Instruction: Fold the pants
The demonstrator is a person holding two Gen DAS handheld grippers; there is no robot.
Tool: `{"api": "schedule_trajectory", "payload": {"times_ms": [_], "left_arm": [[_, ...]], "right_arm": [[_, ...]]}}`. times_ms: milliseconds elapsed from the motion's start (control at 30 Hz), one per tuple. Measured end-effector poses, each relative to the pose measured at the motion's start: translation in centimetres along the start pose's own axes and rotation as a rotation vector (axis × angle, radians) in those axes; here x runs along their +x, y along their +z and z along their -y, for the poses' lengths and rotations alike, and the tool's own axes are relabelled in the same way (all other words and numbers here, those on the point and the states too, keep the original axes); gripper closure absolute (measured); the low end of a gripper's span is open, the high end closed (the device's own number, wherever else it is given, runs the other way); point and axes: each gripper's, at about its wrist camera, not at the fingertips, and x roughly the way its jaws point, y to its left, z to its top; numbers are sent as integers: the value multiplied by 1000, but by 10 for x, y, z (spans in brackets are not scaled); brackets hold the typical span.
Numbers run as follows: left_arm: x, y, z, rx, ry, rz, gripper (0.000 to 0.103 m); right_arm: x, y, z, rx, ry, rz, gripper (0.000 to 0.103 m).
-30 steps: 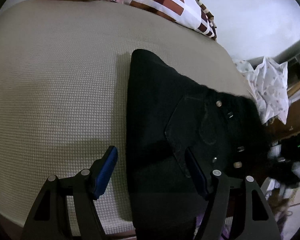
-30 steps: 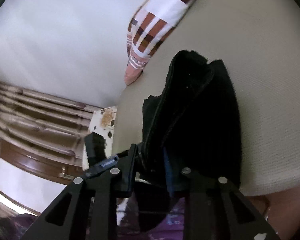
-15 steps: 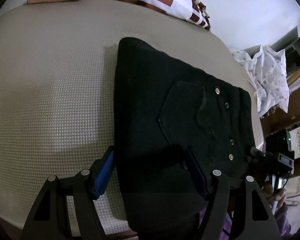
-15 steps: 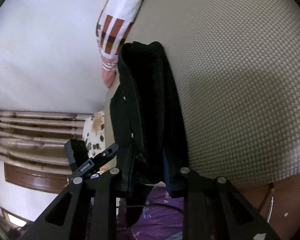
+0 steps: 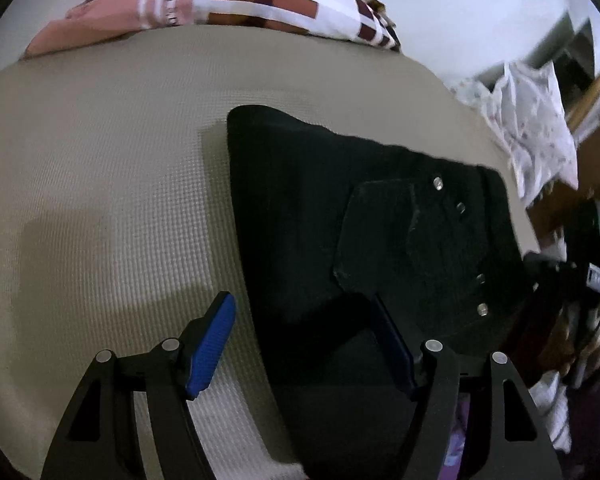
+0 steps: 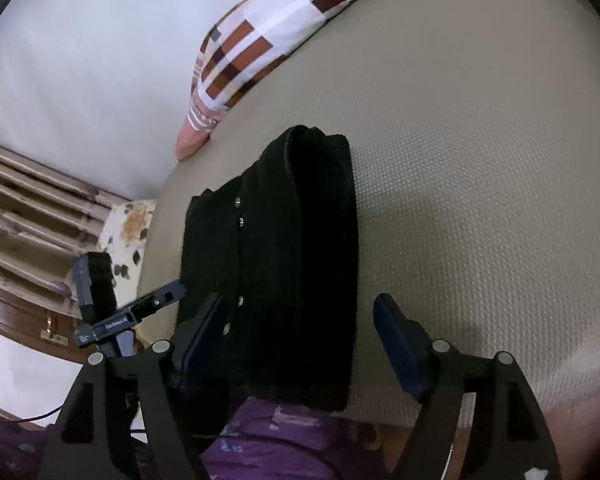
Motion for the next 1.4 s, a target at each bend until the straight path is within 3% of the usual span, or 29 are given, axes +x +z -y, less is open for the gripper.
{"api": "schedule_trajectory", "payload": {"times_ms": [200, 467, 600, 800, 967, 1133, 1167, 1200, 1233, 1333, 1400], "left_arm": [[11, 10, 1, 69, -19, -9, 33], [25, 20, 8, 132, -17, -41, 29], [27, 21, 16, 181, 24, -37, 28], [28, 18, 20, 218, 54, -22, 29], [28, 18, 23, 236, 69, -20, 31], [27, 16, 30, 273, 95, 3, 40], [26, 15, 32, 284, 106, 12, 43], [25, 14, 34, 292, 117, 21, 49], [22, 14, 35, 299, 132, 34, 58], [17, 12, 36, 304, 150, 57, 72], [16, 11, 37, 307, 156, 65, 75]], "right_arm": [[28, 13, 0, -29, 85, -54, 30], [38, 19, -9, -143, 98, -119, 31], [34, 21, 9, -55, 176, -152, 32], [32, 21, 11, -14, 192, -165, 28], [37, 27, 5, 12, 177, -177, 21], [45, 24, -20, -105, 54, -181, 20], [46, 22, -26, -138, 21, -184, 22], [49, 20, -32, -159, -3, -194, 38], [52, 19, -31, -156, -27, -200, 60], [53, 19, -29, -131, -28, -181, 63], [50, 17, -29, -116, -22, -163, 65]]}}
